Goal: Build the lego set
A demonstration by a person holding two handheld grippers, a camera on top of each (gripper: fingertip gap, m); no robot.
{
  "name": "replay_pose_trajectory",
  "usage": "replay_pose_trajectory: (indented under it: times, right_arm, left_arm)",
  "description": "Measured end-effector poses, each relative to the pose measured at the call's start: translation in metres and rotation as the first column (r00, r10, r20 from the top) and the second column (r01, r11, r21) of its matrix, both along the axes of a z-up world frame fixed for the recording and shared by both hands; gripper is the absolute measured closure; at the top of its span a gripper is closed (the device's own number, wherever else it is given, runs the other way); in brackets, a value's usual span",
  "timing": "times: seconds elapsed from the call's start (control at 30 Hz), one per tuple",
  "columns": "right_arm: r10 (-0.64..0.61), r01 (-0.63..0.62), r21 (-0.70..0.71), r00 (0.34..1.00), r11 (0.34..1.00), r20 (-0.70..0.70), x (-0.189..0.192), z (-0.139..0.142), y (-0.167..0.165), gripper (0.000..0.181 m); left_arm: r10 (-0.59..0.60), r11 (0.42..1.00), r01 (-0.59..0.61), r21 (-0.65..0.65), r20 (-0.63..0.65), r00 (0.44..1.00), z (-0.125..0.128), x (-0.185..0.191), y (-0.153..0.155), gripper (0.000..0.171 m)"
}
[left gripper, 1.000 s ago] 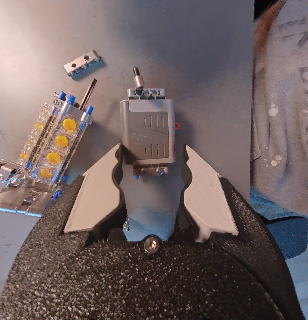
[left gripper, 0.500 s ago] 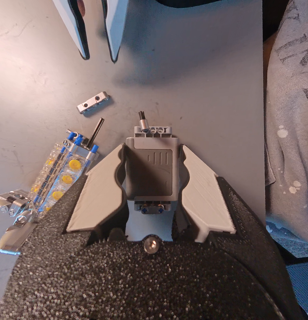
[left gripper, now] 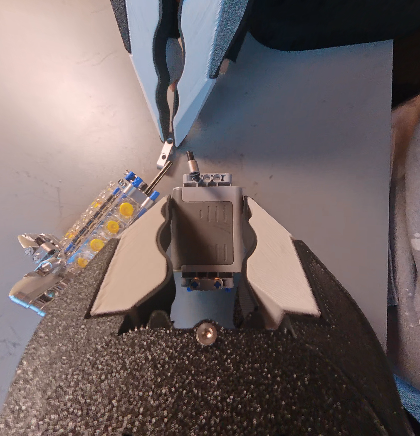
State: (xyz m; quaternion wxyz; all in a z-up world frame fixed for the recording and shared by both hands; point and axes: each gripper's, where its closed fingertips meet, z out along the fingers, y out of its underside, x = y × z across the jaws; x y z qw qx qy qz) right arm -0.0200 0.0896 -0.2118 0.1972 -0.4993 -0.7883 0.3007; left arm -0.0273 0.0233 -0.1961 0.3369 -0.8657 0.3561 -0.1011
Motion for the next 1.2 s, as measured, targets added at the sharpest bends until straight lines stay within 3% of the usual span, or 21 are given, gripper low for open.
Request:
replay_pose_trajectory:
  times: [0.17, 0.3, 0.6, 1.03, 1.2]
  right_arm:
    - [-0.061, 0.061, -0.002, 0.998, 0.998, -0.004, 0.006, 0.002, 0.002, 0.175]
    - [-0.093, 0.093, -0.017, 0.996, 0.995, 0.009, 0.007, 0.011, -0.003, 0.174]
    - [-0.169, 0.177, -0.099, 0.982, 0.979, 0.082, 0.016, 0.006, -0.026, 0.175]
    - [-0.257, 0.261, -0.199, 0.965, 0.945, 0.045, 0.010, 0.025, -0.025, 0.175]
    - [-0.248, 0.260, -0.213, 0.965, 0.942, 0.079, 0.013, 0.013, -0.034, 0.174]
  left_arm:
    - [0.025, 1.000, -0.025, 0.010, 0.051, 0.998, 0.013, -0.009, -0.012, 0.111]
    - [0.031, 0.998, -0.033, -0.049, -0.043, 0.999, -0.009, -0.021, -0.023, 0.109]
    - [0.097, 0.995, -0.097, -0.003, 0.079, 0.992, -0.008, -0.010, -0.014, 0.110]
    - [0.164, 0.986, -0.163, -0.020, 0.068, 0.984, -0.009, -0.011, -0.013, 0.109]
    - [0.159, 0.987, -0.158, -0.012, 0.072, 0.985, -0.009, -0.011, -0.013, 0.109]
